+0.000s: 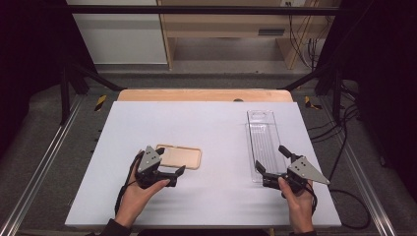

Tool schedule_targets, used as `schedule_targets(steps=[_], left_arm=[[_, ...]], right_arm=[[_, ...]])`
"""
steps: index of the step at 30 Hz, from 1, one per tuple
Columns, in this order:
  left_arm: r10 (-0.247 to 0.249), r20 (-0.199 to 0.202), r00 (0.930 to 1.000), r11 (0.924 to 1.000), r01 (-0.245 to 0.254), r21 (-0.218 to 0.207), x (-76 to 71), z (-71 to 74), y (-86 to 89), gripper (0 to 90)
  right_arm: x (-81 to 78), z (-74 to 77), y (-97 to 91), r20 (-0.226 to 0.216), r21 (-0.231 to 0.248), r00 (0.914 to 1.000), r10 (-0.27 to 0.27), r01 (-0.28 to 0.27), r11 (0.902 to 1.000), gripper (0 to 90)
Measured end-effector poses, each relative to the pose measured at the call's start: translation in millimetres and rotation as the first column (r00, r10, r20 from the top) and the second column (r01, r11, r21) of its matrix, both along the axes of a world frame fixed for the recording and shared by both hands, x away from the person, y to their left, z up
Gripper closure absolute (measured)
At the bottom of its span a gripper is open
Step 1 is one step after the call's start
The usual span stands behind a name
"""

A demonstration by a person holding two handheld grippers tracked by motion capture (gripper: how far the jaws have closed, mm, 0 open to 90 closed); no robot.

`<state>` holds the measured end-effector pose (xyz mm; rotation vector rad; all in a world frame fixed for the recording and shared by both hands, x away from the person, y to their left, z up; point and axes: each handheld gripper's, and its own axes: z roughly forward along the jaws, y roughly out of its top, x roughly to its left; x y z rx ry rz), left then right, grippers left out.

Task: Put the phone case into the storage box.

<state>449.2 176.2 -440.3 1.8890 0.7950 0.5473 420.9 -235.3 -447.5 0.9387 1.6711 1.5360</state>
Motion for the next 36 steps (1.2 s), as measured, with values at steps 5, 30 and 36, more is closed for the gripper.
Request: schedule_targets(steps=[5,30,36], left_arm=[[-0.019,-0.022,0.9996,0.9996,0.020,0.019,3.4,-4.5,-14.4,3.3],[0.025,-0.094,0.9953,0.9978,-0.019,0.063,22.1,-6.9,-39.8,18.3],[0.041,-0.104,0.9937,0.9975,-0.034,0.062,25.8,-8.2,-39.4,37.1]], right_arm=[[-0.3,0.4,-1.3,-0.003,0.009,1.0000,0.000,0.000,1.0000,3.3],[-0.7,-0.4,-0.2,-0.004,0.002,1.0000,0.002,-0.002,1.0000,3.4],[-0.9,-0.3,-1.0,-0.004,0.007,1.0000,0.001,-0.001,1.0000,3.4]])
